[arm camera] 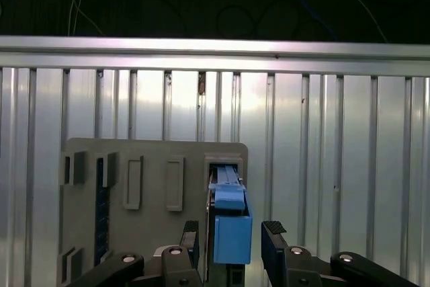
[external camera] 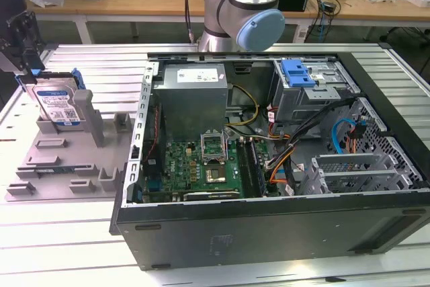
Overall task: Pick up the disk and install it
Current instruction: 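Pick up the disk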
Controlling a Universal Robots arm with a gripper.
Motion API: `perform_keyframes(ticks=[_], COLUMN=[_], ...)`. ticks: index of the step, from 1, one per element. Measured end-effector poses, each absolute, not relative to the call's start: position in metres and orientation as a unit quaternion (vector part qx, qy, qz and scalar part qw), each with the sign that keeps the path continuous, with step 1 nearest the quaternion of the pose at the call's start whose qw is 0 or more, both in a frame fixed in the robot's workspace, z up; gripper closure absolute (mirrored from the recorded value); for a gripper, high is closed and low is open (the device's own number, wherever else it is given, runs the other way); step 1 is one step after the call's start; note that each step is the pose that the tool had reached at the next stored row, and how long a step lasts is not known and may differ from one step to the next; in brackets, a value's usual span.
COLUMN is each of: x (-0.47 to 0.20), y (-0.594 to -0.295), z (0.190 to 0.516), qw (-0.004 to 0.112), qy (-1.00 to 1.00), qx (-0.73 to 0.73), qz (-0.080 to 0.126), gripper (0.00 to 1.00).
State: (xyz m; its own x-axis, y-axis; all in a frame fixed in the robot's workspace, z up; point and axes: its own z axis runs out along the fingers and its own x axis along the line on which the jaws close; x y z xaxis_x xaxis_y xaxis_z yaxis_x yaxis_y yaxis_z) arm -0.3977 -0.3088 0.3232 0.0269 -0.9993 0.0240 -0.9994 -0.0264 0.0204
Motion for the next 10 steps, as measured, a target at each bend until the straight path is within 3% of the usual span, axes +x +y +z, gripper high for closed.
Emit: perform_keyframes(ticks=[10], x=[-0.3977], y=[-0.3088], z=[0.3165], qw=[0.016], qy=[-0.697], qx=[0.717], qz=[0.002], gripper=[0.5])
